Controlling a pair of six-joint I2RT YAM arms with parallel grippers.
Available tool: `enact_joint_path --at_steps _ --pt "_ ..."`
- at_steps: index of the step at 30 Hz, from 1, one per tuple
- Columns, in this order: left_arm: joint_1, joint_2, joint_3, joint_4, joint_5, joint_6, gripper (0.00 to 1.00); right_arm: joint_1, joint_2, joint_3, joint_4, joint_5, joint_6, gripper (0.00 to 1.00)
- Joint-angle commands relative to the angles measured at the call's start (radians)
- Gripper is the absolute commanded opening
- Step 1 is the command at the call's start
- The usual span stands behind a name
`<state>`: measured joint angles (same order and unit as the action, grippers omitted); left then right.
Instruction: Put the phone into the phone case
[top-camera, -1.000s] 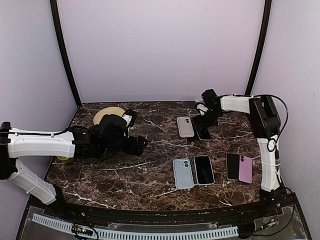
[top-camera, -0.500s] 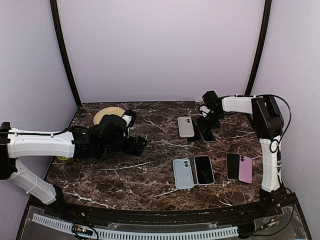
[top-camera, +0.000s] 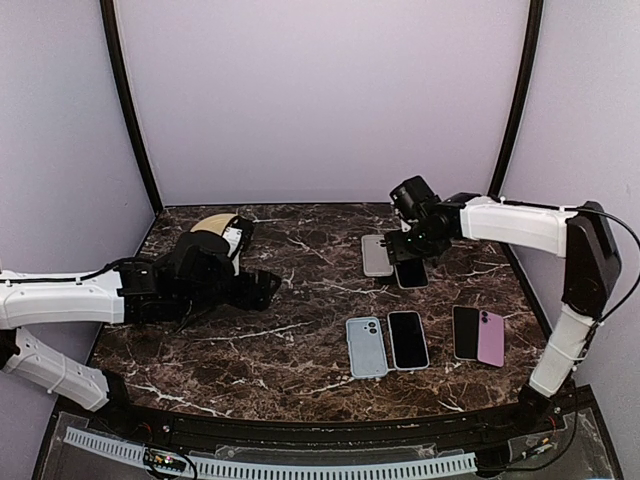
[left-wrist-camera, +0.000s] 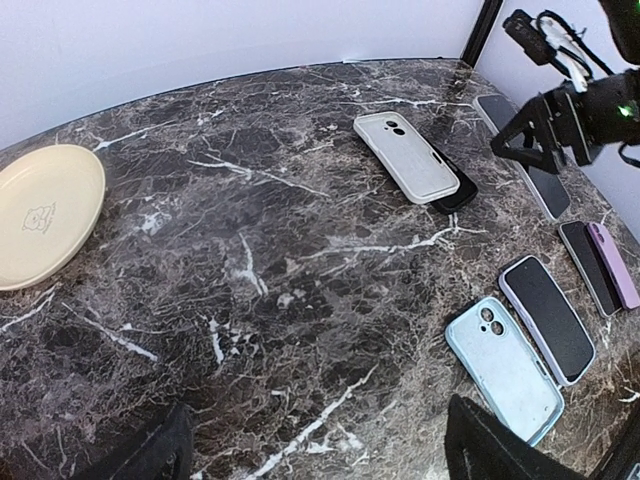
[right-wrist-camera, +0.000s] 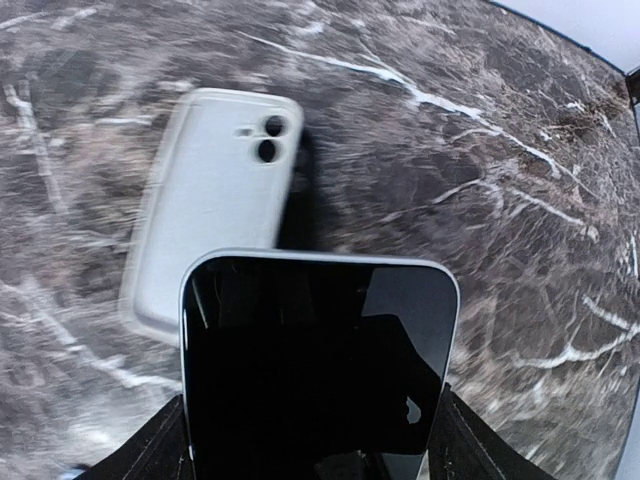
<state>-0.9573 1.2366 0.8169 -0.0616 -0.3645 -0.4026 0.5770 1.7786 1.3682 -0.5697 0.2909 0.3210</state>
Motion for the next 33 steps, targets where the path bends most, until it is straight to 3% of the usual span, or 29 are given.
enact_joint_path --at_steps 1,8,14,21,33 --pt "0.004 -0.058 -0.048 0.011 -0.029 0.006 0.90 0.197 -0.106 -0.092 0.031 0.185 0.268 0.00" --pt "0.005 -0.119 -0.103 0.034 0.006 0.009 0.90 0.540 -0.083 -0.134 -0.056 0.375 0.635 0.00" --pt "0.005 -0.154 -0.130 0.058 0.013 0.021 0.90 0.672 0.085 -0.021 -0.316 0.482 0.868 0.00" --pt "0.005 -0.145 -0.138 0.082 0.036 0.037 0.90 0.704 0.077 -0.068 -0.243 0.498 0.884 0.00" --pt "0.005 -0.127 -0.140 0.086 0.029 0.030 0.90 0.677 0.084 -0.140 -0.064 0.515 0.694 0.00"
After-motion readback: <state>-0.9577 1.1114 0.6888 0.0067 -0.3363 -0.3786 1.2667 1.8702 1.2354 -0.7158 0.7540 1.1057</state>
